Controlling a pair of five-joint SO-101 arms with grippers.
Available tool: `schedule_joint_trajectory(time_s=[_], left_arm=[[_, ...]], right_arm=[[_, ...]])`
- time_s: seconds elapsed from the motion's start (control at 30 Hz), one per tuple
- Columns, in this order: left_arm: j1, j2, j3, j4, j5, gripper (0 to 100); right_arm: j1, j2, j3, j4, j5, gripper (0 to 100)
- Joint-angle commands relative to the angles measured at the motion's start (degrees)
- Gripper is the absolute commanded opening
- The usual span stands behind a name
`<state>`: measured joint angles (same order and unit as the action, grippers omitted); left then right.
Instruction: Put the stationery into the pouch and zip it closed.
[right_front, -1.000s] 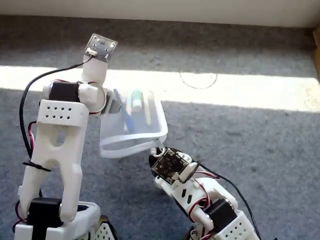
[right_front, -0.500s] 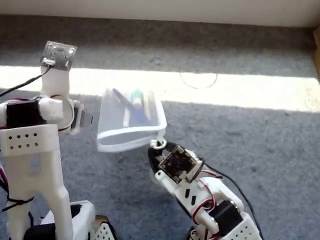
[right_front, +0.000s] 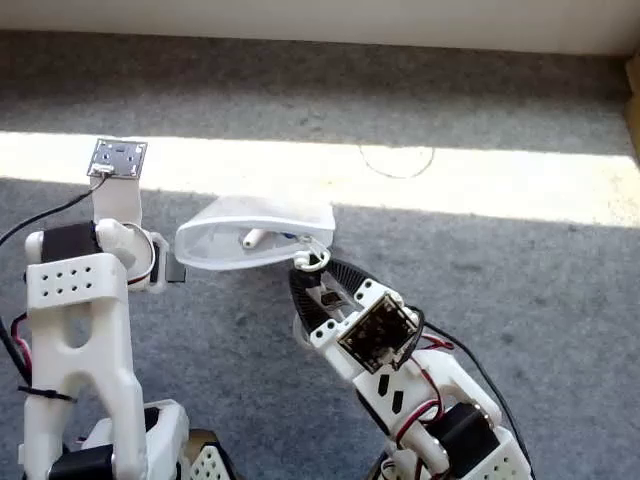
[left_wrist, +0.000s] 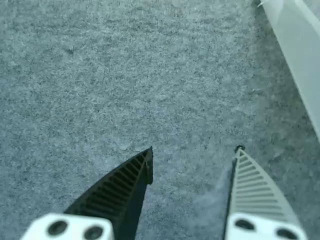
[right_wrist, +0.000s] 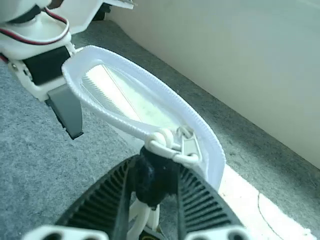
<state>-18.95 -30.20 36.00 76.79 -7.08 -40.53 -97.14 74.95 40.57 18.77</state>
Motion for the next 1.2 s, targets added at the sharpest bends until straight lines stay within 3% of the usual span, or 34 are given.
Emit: schedule_joint_trajectory(time_s=[0.0, 0.27, 0.5, 0.73, 1.17], left_arm=[[1.54, -1.54, 0.57, -6.59, 7.03, 25], [12.97, -1.54, 0.31, -9.23, 14.15, 25], [14.99, -1.54, 0.22, -18.11, 19.34, 25], [24.31, -1.54, -0.40, -23.30, 19.43, 25], [38.46, -1.54, -8.48, -24.26, 19.16, 25]], right_arm=[[-0.66, 2.95, -3.47, -1.54, -0.53, 0.5], [-1.71, 2.95, -3.65, 6.11, -0.44, 0.5], [-3.38, 2.86, -4.00, 13.85, -0.18, 0.5], [-3.38, 2.86, -3.91, 18.15, -0.09, 0.5], [-3.38, 2.77, -3.47, 18.51, -0.09, 0.5]])
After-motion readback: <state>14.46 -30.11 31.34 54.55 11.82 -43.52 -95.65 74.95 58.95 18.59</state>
